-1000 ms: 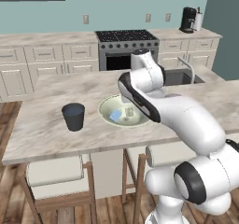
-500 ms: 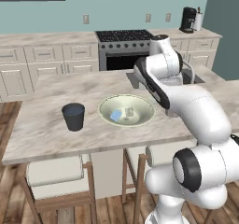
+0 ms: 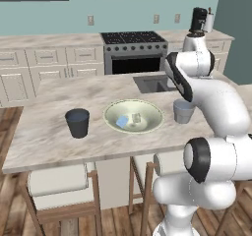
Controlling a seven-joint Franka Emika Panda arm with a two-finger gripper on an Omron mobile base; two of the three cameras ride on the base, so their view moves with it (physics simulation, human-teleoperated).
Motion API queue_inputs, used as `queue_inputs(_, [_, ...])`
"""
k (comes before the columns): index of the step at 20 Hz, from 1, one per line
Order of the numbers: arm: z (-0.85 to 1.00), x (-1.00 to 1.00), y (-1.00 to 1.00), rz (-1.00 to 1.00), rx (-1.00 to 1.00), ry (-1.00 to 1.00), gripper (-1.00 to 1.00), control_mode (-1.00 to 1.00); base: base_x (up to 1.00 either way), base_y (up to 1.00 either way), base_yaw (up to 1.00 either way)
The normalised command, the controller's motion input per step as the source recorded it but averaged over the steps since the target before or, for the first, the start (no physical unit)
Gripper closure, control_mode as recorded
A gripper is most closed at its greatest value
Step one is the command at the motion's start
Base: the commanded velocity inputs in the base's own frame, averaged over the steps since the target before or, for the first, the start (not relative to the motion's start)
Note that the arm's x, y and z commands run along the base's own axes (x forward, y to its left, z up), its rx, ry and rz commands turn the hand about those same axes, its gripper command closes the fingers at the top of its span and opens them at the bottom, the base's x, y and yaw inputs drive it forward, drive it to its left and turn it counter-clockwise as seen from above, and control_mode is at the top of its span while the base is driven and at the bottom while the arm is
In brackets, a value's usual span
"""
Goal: There are four ice cubes in the ice bowl. Place two ice cubes in each glass of water.
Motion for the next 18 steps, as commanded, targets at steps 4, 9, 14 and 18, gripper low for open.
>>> queue_inputs(4, [-0.02,0.27,-0.39,-0.05,0.05,-0.10,1.00,-1.00,0.00,0.00,0.00])
queue_inputs(9, [-0.19,0.36,-0.01,-0.05,0.09,-0.11,1.00,-1.00,0.00,0.00,0.00])
queue_inputs(14, [-0.25,0.30,-0.01,-0.04,0.10,-0.09,1.00,-1.00,0.00,0.00,0.00])
queue_inputs(18, [-0.11,-0.23,-0.14,-0.05,0.08,-0.02,1.00,-1.00,0.00,0.00,0.00])
